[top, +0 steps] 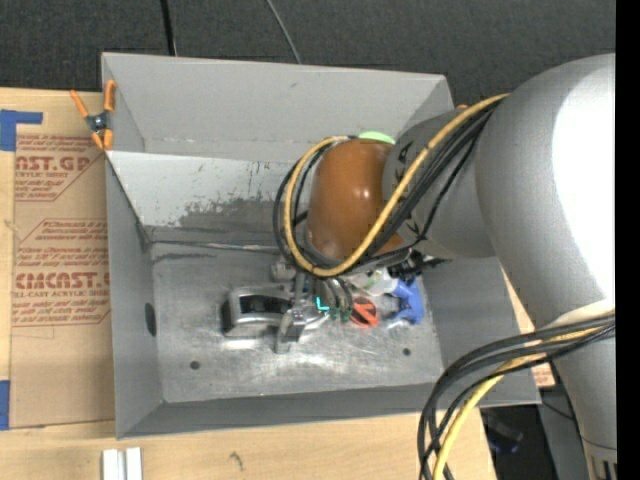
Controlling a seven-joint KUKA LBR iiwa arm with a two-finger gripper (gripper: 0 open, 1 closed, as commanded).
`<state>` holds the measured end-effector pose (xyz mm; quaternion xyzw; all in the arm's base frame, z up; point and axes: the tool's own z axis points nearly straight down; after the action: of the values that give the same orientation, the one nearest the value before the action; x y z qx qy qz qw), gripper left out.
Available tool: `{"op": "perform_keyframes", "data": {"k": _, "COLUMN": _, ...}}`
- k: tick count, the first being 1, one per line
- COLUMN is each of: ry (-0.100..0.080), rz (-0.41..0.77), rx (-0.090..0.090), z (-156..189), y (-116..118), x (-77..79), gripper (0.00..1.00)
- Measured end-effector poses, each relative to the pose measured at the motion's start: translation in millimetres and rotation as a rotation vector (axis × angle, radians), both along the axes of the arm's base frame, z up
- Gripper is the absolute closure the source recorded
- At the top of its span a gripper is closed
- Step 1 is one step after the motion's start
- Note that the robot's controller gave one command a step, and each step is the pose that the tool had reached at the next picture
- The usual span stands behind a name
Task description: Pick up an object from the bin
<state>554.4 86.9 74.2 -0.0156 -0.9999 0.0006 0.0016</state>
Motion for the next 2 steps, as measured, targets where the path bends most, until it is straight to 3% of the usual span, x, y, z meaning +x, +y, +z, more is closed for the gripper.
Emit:
{"op": "perform_keyframes", "data": {"k": 1, "ry": 0.000, "rz": -0.036, "rx": -0.001, "z": 0, "y": 3, "x": -1.0, "gripper": 0.00}}
{"op": "perform_keyframes", "data": {"k": 2, "ry": 0.013, "rz": 0.405, "rx": 0.002, "z": 0, "y": 15, "x": 29.9, "gripper": 1.00}}
